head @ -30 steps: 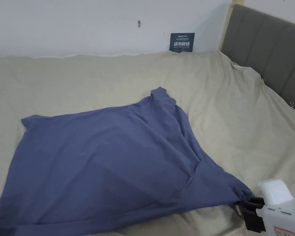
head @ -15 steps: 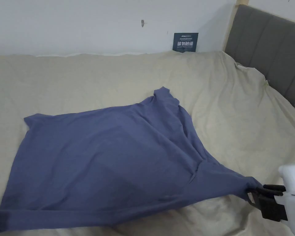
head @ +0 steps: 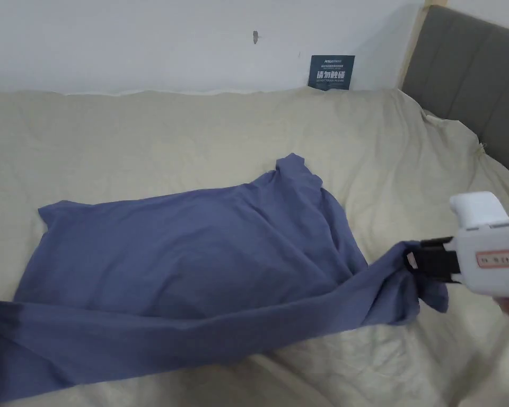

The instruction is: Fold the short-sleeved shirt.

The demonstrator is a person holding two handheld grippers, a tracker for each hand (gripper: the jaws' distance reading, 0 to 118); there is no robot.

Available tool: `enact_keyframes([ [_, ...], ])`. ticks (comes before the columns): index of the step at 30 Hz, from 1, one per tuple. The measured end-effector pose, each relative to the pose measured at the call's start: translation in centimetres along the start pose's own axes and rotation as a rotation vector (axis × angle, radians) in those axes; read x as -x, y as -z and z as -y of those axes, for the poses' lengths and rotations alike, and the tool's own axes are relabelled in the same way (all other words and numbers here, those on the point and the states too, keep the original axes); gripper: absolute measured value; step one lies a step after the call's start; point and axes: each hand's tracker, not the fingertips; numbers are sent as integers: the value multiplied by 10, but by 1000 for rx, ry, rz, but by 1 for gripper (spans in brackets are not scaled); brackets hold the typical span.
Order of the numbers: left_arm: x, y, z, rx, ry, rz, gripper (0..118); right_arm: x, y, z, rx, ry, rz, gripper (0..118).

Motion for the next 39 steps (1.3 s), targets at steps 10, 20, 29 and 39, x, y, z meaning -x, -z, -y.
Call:
enact_keyframes([
  [10,20,106,-41,148,-47,-79,2,5,138,-67,252,-32,72,5],
  [20,31,120,-43,132,-54,-62,115,-3,157,-62,198,74,134,103],
  [29,16,-12,1,-292,-64,-33,115,25,11,-11,-265,197,21,107],
  [39,0,-112,90,-464,-158,-68,0,92,-99,100,-567,176,-74,0],
])
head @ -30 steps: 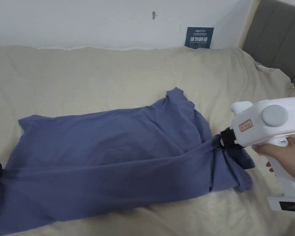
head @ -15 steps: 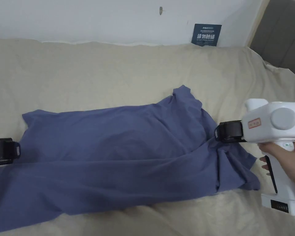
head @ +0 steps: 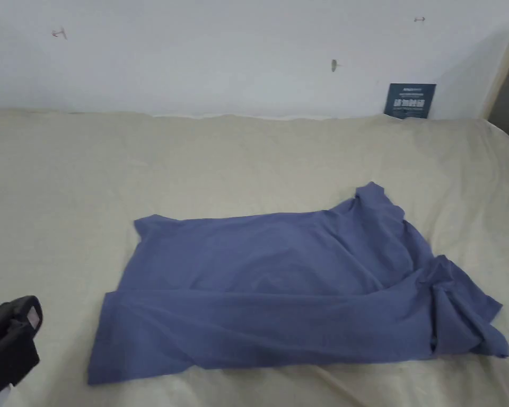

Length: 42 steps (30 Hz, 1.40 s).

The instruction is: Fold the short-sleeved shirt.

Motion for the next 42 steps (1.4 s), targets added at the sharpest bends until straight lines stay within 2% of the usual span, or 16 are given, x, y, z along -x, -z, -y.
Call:
enact_keyframes([
  [3,4,-13,2,-4,-33,32,0,1,-3,3,16,118,-14,0],
  [6,1,-14,-12,20,-10,55,0,-1,2,0,30,132,-11,0],
  [10,15,69,-36,489,-47,160,0,-11,9,-4,46,127,-4,0],
  [15,19,157,-19,731,-27,67,0,-13,22,3,121,156,-63,0],
  [16,21,170,-17,766,-41,66,17,-7,22,6,132,145,-66,0],
  [17,24,181,-13,794,-34,44,54,-2,22,9,143,138,-72,0],
  [18,26,194,-8,831,-33,21,107,-1,25,12,158,134,-81,0],
  [19,27,200,-3,867,-52,11,118,-1,28,14,178,133,-94,0],
  [24,19,223,17,914,-84,23,118,-1,45,32,263,104,-117,0],
  [31,-3,226,29,973,19,-62,116,0,57,50,312,107,-162,0],
  [33,-13,219,32,974,63,-87,101,0,57,53,327,110,-174,0],
  [35,-24,210,29,947,191,-134,98,0,60,55,337,99,-175,0],
  [36,-28,207,31,937,238,-130,90,-1,61,56,339,95,-175,0],
  [38,-31,203,29,928,232,-96,80,-1,59,57,341,94,-177,0],
  [40,-31,201,27,915,219,-89,61,-3,59,57,338,105,-183,0],
  [42,-32,201,22,897,232,-66,21,-3,56,55,332,113,-188,0],
])
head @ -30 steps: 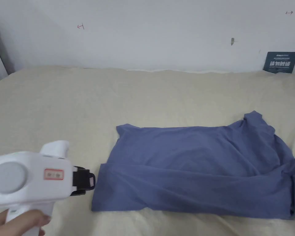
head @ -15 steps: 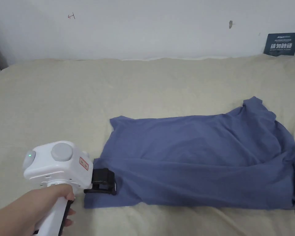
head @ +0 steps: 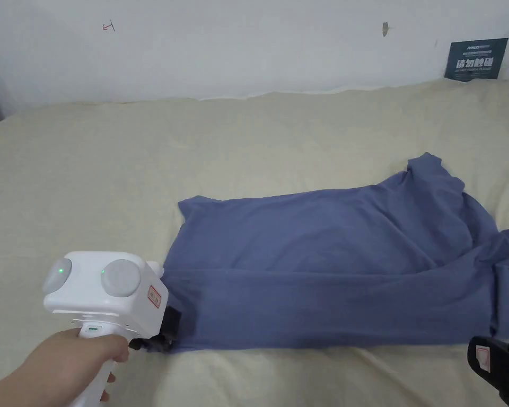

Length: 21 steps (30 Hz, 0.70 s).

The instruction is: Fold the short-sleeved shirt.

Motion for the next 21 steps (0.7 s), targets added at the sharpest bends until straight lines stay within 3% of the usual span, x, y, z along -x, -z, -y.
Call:
enact_keyframes([
  [2,-6,-3,1,-13,25,43,14,-7,-3,-5,-11,3,-3,0],
  [4,-12,-8,2,-56,121,-17,13,-20,-7,-22,-35,19,-1,0],
  [6,-17,-13,3,-96,218,-57,13,-46,-4,-47,-52,33,83,0],
  [9,-17,-19,2,-95,214,-54,13,-87,14,-91,105,11,186,0],
  [13,-12,-29,-1,-102,161,-15,13,-120,49,-129,324,6,173,0],
  [14,-10,-30,-1,-100,133,0,13,-125,59,-134,385,4,173,9],
  [16,-9,-30,-3,-89,119,15,13,-134,77,-141,451,53,214,97],
  [17,-9,-29,-3,-86,115,16,13,-139,86,-142,471,64,243,118],
  [19,-8,-28,-2,-80,113,15,13,-147,96,-162,487,98,254,103],
  [21,-7,-26,-1,-65,103,25,13,-163,111,-182,498,214,285,104],
])
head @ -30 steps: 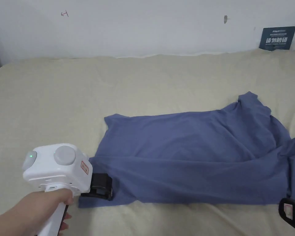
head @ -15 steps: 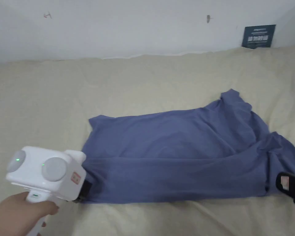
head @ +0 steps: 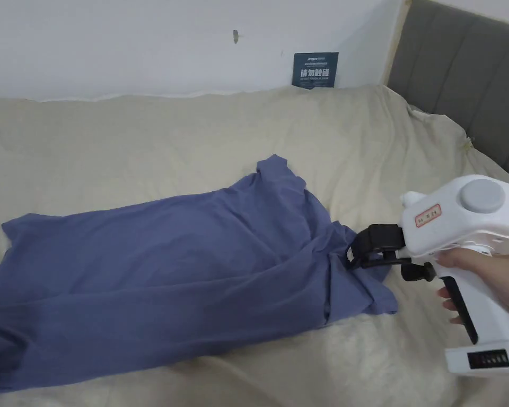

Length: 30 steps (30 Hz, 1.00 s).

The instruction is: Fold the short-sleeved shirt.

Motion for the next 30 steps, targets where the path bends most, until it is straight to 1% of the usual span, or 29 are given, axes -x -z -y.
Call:
enact_keyframes([
  [2,2,2,0,14,-11,10,13,-10,15,7,12,60,1,104],
  [3,3,4,0,16,-13,11,13,-10,18,2,21,57,2,104],
  [5,3,6,-2,25,-14,11,13,-9,24,-8,52,63,34,103],
  [6,3,8,-3,30,-14,11,13,-21,37,6,64,53,41,103],
  [7,4,10,-3,33,-17,11,13,-20,40,5,81,45,56,101],
  [8,4,11,-4,36,-19,12,13,-18,41,4,99,32,73,94],
  [9,4,12,-4,39,-22,11,13,-18,42,3,114,25,89,70],
  [10,5,13,-4,41,-27,11,13,-17,47,21,122,12,107,35],
  [11,7,15,-4,41,-32,11,13,-17,49,21,133,-5,121,4],
  [12,9,16,-4,39,-40,13,13,-17,47,21,118,-4,130,4],
  [13,11,16,-5,37,-50,16,13,-17,44,26,111,-14,118,4],
  [14,13,16,-5,37,-61,17,13,-15,42,34,116,-34,112,4],
  [16,17,15,-6,38,-78,25,13,-11,31,34,99,-86,140,4],
  [18,19,12,-8,31,-83,24,13,-9,21,38,85,-110,152,4],
  [24,21,-14,-10,7,-97,50,13,-8,-19,45,93,-139,141,4],
  [26,23,-23,-6,-6,-97,59,13,-8,-27,49,99,-133,134,4],
  [30,22,-41,11,11,-62,59,13,-6,-49,73,116,-140,123,4],
])
